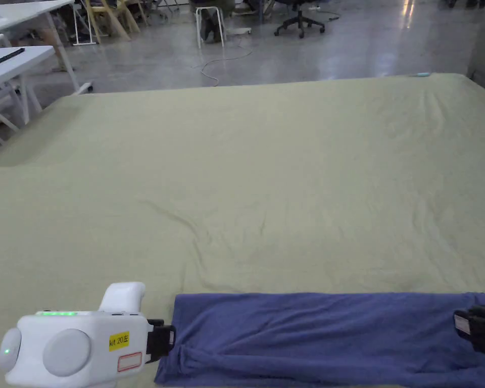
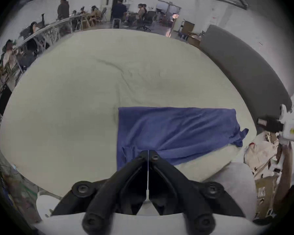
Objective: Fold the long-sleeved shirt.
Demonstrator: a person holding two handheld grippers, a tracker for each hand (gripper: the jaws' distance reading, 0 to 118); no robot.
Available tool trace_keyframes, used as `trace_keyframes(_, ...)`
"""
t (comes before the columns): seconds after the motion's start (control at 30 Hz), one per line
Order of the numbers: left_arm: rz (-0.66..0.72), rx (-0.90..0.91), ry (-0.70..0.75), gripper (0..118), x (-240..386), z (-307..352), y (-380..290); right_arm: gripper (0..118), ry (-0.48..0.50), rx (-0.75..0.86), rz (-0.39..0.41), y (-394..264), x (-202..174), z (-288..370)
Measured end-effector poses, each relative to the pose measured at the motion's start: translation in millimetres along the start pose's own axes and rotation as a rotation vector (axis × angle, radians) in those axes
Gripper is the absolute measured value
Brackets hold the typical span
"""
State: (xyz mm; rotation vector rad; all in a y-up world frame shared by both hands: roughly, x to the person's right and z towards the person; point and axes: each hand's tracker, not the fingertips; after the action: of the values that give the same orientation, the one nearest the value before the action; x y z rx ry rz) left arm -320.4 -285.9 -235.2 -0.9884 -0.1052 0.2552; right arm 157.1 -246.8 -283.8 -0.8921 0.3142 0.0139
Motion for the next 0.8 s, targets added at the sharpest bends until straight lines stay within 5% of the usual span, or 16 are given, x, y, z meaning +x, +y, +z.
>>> trace_keyframes(0.1, -0.022, 0.006, 0.038, 0, -16.1, -7.3, 11.6, 0, -0.007, -0.008, -0.009, -3.5, -1.8, -6.7)
trace_keyframes(0.13, 0.001, 0.009, 0.019, 11, -22.7, -11.6, 13.8, 0, -0.013, -0.01, -0.008, -5.1, -2.2, -8.9)
trace_keyframes(0.2, 0.045, -0.014, -0.033, 92, -31.8, -24.9, 19.0, 0, -0.023, -0.014, -0.02, -2.9, -1.3, -10.7)
trace_keyframes(0.23, 0.054, -0.014, -0.028, 92, -35.5, -32.4, 19.4, 0, -0.018, -0.018, -0.03, -3.9, -0.9, -12.4)
trace_keyframes(0.3, 0.048, -0.081, 0.015, 118, -39.0, -57.6, 19.1, 0, -0.001, -0.029, -0.047, -1.8, -6.5, -12.2)
trace_keyframes(0.4, 0.069, -0.098, -0.002, 118, -49.0, -85.1, 21.5, 0, 0.029, -0.044, -0.063, -3.8, -8.0, -19.7)
trace_keyframes(0.5, 0.213, -0.157, -0.136, 115, -60.8, -113.7, 22.7, 0, 0.139, -0.056, -0.025, -5.5, -12.0, -25.7)
trace_keyframes(0.6, 0.381, -0.173, -0.291, 111, -75.9, -134.5, 23.6, 0, 0.296, -0.063, -0.099, -5.2, -13.8, -29.9)
trace_keyframes(0.8, 0.472, -0.176, -0.576, 105, -83.7, -146.8, 31.6, 0, 0.399, -0.019, -0.069, 1.2, -28.6, -39.5)
